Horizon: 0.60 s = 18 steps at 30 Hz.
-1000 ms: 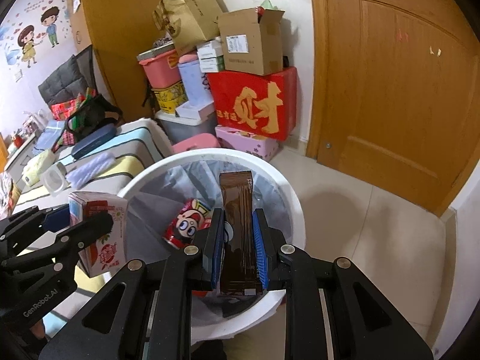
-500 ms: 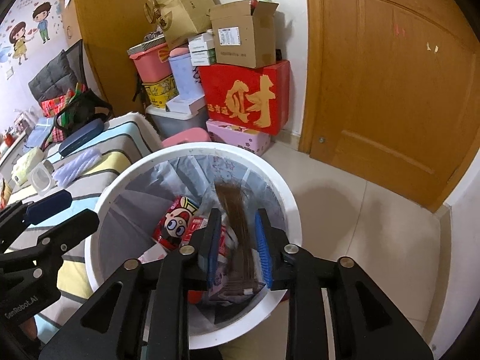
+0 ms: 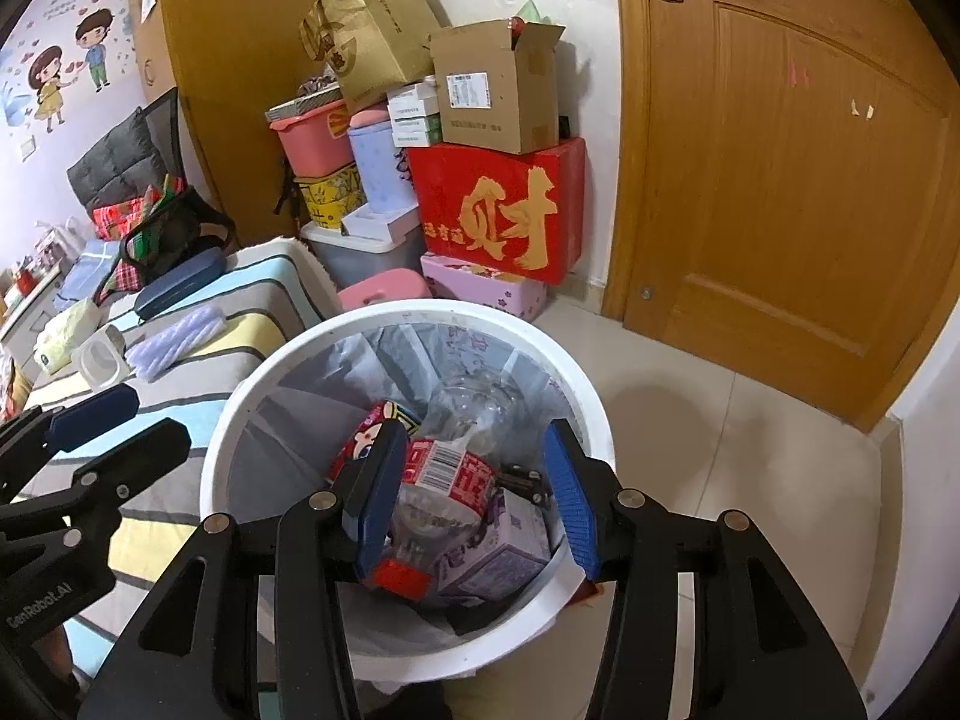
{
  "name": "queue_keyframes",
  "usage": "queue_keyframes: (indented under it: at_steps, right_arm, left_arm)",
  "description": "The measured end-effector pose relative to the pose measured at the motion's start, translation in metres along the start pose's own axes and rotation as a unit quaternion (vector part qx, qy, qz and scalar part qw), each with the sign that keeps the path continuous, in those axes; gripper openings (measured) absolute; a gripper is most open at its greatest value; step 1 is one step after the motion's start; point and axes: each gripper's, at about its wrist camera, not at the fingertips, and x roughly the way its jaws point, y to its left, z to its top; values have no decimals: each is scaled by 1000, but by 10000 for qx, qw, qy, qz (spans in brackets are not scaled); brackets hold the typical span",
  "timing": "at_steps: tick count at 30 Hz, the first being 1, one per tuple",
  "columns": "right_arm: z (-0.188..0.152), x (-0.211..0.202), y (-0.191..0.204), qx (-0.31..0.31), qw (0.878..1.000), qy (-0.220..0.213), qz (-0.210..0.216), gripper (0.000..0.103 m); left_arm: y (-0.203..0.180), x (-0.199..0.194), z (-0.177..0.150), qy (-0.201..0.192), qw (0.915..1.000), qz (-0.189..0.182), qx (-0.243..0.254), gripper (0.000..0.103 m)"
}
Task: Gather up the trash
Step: 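Open both grippers over the bin to drop the carton and wrapper, then move both open grippers back over the table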
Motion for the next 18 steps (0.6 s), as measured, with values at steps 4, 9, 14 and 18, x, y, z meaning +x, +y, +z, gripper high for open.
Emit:
queue_keyframes:
  at_steps: [4, 9, 14, 18]
  right_arm:
    - [0, -4, 2, 37, 10000, -53, 19, 49]
    - [-1, -9, 11, 23, 9999, -125, 47, 49]
    - [0, -12, 23, -31, 9996, -214, 176, 49]
    - [2, -11, 38, -83, 9993, -226, 280, 49]
  left_arm:
    - [5, -8, -2, -38, 9999, 83, -44, 57]
    - [17, -22, -5, -146, 9997, 160, -150, 57]
    - [36, -37, -7, -261, 9987, 326, -295, 60]
    - [56, -48, -10, -327, 9974, 502, -406, 63]
